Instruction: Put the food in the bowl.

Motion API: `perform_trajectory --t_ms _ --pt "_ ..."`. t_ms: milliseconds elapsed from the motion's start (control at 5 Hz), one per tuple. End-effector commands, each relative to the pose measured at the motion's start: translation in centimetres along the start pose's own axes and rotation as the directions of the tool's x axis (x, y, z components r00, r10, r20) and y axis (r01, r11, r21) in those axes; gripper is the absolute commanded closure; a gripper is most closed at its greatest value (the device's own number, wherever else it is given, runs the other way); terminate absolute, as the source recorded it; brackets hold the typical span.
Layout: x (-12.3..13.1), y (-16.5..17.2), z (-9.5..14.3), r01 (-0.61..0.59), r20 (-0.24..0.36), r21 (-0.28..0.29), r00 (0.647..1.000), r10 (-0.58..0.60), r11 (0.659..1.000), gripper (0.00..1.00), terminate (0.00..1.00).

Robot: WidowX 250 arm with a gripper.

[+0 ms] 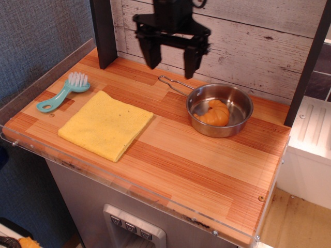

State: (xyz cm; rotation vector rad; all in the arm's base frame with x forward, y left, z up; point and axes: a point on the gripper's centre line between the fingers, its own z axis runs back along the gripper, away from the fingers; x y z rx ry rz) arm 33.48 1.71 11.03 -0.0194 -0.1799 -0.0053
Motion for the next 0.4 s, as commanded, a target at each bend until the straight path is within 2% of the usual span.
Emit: perform_trajectory --t_ms 0,200 --pt "-0.76 1.44 1.66 0.015 0.036 0.022 0.999 -0.016 1.000 0.00 0.00" --pt "-0.76 1.44 1.66 0.015 0.036 0.022 0.999 -0.016 1.000 0.00 1.00"
